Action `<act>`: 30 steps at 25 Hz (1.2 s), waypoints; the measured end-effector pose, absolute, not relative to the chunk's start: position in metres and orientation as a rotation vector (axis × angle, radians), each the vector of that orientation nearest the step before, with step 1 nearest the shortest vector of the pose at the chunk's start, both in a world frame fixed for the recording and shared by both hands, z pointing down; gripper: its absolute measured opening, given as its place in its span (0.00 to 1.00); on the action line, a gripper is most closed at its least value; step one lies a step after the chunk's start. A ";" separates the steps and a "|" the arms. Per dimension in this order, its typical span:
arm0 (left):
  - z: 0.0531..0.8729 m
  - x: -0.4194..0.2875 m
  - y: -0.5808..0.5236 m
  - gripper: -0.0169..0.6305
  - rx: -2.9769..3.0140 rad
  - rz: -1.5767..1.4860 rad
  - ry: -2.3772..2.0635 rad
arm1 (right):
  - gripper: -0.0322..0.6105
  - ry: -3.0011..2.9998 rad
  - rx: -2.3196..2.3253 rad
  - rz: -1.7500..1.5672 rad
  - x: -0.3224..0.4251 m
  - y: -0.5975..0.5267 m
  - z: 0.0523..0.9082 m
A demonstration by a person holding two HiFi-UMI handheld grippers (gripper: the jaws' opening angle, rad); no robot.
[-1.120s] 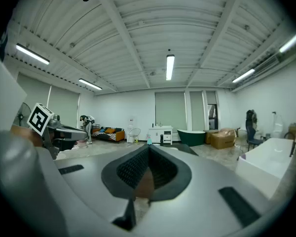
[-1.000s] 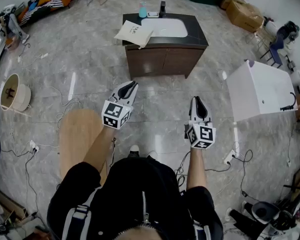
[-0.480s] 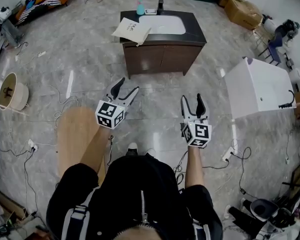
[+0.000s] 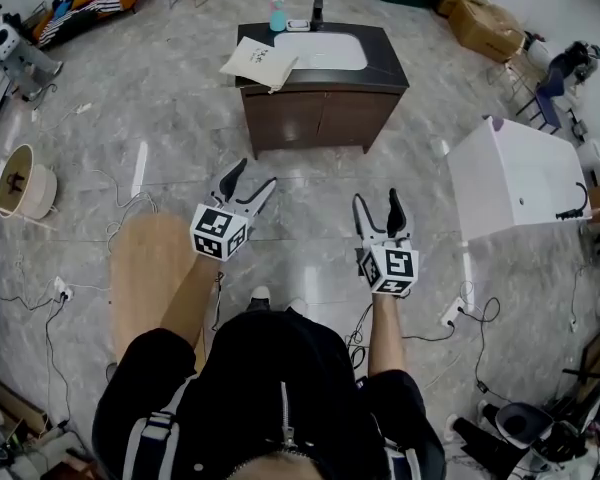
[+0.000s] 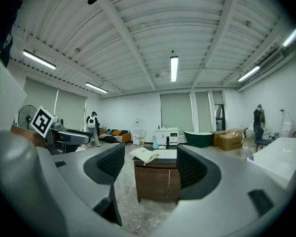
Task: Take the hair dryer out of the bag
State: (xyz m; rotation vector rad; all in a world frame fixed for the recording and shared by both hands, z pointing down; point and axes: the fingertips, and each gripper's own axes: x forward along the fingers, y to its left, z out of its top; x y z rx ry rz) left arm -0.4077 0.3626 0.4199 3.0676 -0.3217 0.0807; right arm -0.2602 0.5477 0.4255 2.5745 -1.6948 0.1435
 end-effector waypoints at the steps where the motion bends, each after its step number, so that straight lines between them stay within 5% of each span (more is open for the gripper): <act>1: 0.419 -0.406 0.365 0.50 3.069 0.080 -0.324 | 0.56 -1.699 2.573 0.140 -0.258 0.549 0.425; 30: 0.437 -0.318 0.343 0.50 3.069 0.145 -0.351 | 0.57 -1.784 2.523 0.201 -0.176 0.512 0.447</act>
